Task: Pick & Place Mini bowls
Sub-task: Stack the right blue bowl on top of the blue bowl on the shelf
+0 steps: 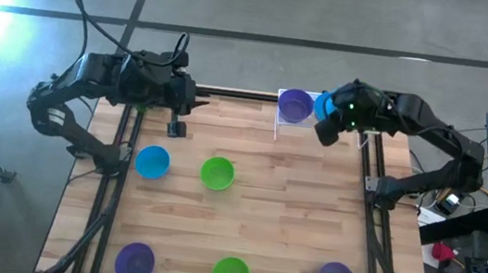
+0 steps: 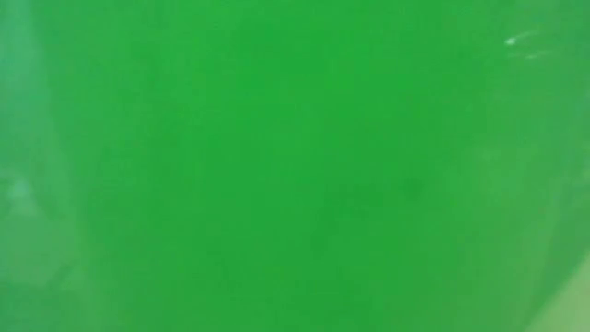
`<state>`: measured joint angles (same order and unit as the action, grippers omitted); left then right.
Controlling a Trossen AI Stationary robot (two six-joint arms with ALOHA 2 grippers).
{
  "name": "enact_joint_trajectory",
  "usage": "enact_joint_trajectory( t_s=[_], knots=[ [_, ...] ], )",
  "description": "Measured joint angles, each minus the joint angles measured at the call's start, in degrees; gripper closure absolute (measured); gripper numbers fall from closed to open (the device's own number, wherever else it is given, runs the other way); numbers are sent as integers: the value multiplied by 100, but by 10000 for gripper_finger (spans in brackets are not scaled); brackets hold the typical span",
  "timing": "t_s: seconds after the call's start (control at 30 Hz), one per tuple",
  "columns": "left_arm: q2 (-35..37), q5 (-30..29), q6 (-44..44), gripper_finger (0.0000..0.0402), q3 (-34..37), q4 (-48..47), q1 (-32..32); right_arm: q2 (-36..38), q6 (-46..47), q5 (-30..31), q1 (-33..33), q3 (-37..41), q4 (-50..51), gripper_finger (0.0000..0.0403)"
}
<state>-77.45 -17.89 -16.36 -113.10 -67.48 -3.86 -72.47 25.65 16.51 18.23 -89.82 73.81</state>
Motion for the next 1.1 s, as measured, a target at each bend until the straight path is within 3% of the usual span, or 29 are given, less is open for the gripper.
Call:
enact_joint_trajectory(
  t_s=[0.47,1.1],
  knots=[
    [0,0,113,339,0,20,0,-899,-1521,-649,1166,-2,50,394],
    [0,0,120,339,0,22,-2,-1313,-1879,-605,1420,2,137,394]
  ],
)
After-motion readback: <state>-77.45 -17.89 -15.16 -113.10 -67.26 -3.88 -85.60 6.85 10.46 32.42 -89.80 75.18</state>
